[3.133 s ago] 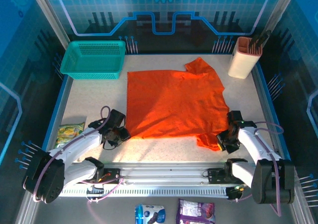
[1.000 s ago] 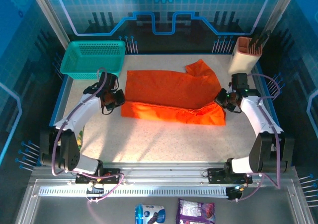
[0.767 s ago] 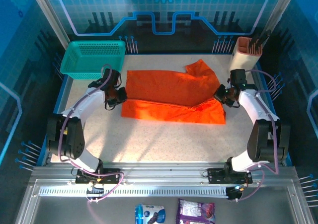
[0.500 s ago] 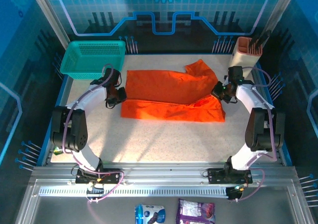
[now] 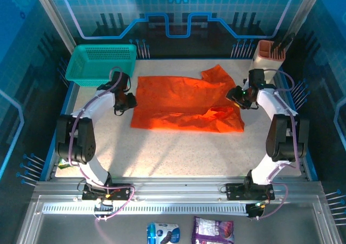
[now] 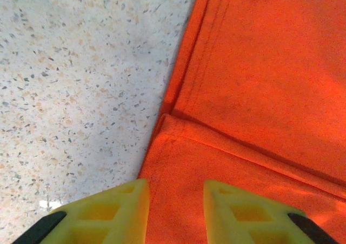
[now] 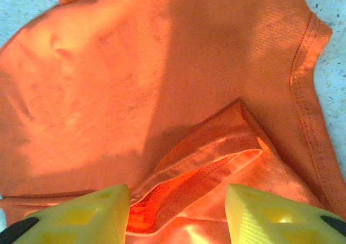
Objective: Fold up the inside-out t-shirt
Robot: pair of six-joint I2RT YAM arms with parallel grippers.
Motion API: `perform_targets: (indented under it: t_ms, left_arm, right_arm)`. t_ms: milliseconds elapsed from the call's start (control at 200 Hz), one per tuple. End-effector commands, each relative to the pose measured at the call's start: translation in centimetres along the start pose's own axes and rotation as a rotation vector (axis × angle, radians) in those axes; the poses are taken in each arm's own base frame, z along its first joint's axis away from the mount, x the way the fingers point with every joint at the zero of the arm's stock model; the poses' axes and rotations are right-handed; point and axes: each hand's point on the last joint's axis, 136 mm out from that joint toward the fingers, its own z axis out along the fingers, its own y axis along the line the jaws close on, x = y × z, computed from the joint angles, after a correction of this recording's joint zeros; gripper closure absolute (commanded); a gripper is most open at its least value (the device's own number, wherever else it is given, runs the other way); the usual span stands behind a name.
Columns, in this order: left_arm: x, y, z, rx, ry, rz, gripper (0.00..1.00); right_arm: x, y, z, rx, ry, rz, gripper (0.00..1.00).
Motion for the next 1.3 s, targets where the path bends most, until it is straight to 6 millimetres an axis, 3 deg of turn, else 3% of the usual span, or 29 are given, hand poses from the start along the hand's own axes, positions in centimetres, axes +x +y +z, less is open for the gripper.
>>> perform_targets:
  t_ms: [0, 195, 320, 380, 540, 645, 765, 886, 1091, 1156, 1296]
  left_arm:
    - [0.3, -1.6, -1.5, 0.069, -0.016, 0.008, 0.71]
    - [4.3, -5.9, 0.9, 0.150, 0.075, 0.066, 0.82]
    - [5.9, -6.9, 3.4, 0.154, 0.127, 0.078, 0.87]
    - [6.2, -6.4, 4.6, 0.130, 0.142, 0.076, 0.88]
    - [6.9, -3.7, 6.4, 0.054, 0.156, 0.063, 0.89]
    - [8.0, -1.4, 6.6, 0.031, 0.171, 0.019, 0.89]
    - [10.1, 0.4, 6.2, 0.015, 0.195, -0.012, 0.89]
    - [12.1, 1.7, 5.4, 0.017, 0.211, -0.046, 0.89]
    - [15.0, 3.6, 2.7, 0.023, 0.209, -0.101, 0.88]
    - [15.2, 3.5, 1.9, 0.043, 0.199, -0.103, 0.88]
    - [14.6, 2.1, 0.2, 0.114, 0.184, -0.094, 0.87]
  right_arm:
    - [1.2, 1.3, -2.6, -0.033, -0.009, -0.072, 0.50]
    - [6.5, 2.3, -1.1, -0.190, 0.133, -0.106, 0.40]
    - [8.7, 2.9, 1.0, -0.312, 0.218, -0.063, 0.32]
    - [9.1, 2.3, 2.2, -0.316, 0.236, -0.049, 0.30]
    - [10.2, -2.1, 4.6, -0.225, 0.247, 0.034, 0.25]
    - [10.8, -5.3, 4.7, -0.146, 0.212, 0.074, 0.09]
    - [12.4, -7.5, 4.5, -0.088, 0.230, 0.107, 0.06]
    - [14.3, -8.4, 3.4, -0.043, 0.249, 0.114, 0.06]
    - [16.2, -7.4, -0.3, -0.021, 0.221, 0.071, 0.09]
    - [16.1, -6.0, -1.3, -0.051, 0.191, 0.040, 0.10]
    - [16.3, -0.8, -1.9, -0.153, 0.187, -0.054, 0.11]
